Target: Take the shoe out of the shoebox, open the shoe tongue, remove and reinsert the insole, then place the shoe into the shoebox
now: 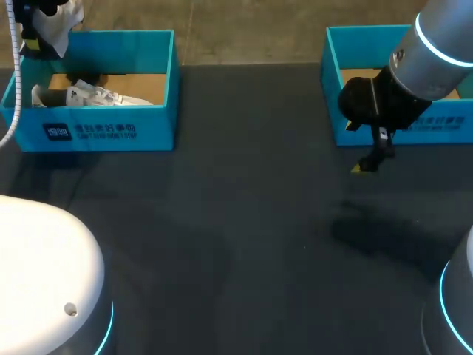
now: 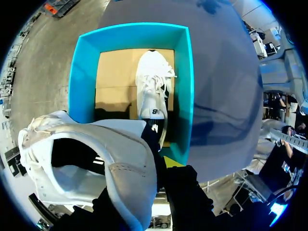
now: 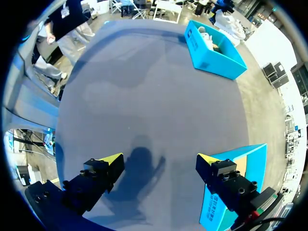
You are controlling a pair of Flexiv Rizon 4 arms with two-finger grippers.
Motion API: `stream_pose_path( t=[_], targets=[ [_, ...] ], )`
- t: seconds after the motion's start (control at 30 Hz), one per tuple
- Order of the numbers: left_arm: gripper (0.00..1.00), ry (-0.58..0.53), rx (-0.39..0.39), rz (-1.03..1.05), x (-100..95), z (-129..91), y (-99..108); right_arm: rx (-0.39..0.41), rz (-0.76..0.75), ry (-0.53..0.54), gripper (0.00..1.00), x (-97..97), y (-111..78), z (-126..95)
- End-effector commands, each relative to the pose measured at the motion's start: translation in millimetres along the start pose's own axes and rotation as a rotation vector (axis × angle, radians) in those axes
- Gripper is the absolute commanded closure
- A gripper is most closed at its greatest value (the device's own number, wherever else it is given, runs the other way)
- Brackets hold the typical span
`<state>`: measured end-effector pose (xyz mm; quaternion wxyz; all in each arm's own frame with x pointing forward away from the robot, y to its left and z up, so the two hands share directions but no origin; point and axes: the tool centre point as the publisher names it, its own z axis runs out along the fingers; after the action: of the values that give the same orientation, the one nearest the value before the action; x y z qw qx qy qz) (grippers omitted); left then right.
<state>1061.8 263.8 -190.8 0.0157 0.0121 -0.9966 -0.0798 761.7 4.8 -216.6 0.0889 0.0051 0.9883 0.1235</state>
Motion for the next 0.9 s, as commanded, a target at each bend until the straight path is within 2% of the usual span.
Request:
stream_pose_path(
  t=[0.03,0.1,0.23,0.3,0.33,0.4,0.43,0.57,0.6,0.7,0.73,0.9],
  targets=[
    [1.00,-0.002,-0.001,0.001,1.3,-2,1,0.002,0.001,-0.001,0.00,0.1,0.6,1],
    [1.00,-0.002,-0.001,0.001,1.3,-2,1,0.002,0.001,-0.001,0.00,0.1,0.6,1],
    [1.00,-0.021,-0.034,0.143,19.8,-11,-14,0.002,0.001,-0.001,0.00,0.1,0.6,1],
    [1.00,-0.041,-0.067,0.213,21.2,-14,-14,0.002,0.001,-0.001,0.00,0.1,0.6,1],
    [1.00,-0.033,-0.042,0.240,21.0,-15,-13,0.002,0.001,-0.001,0.00,0.1,0.6,1],
    [1.00,-0.034,-0.093,0.368,19.6,-16,-12,0.002,0.001,-0.001,0.00,0.1,0.6,1],
    [1.00,-0.029,-0.064,0.363,16.6,-16,-8,0.002,0.001,-0.001,0.00,0.1,0.6,1],
    [1.00,-0.036,-0.127,0.596,9.7,-15,6,0.002,0.001,-0.001,0.00,0.1,0.6,1],
    [1.00,-0.024,-0.105,0.591,5.3,-14,11,0.002,0.001,-0.001,0.00,0.1,0.6,1],
    [1.00,0.035,-0.111,0.695,-10.9,-13,24,0.002,0.001,-0.001,0.00,0.1,0.6,1],
    [1.00,0.041,-0.129,0.779,-13.6,-13,27,0.002,0.001,-0.001,0.00,0.1,0.6,1],
    [1.00,0.081,-0.124,1.023,-35.5,-13,45,0.002,0.001,-0.001,0.00,0.1,0.6,1]
  ],
)
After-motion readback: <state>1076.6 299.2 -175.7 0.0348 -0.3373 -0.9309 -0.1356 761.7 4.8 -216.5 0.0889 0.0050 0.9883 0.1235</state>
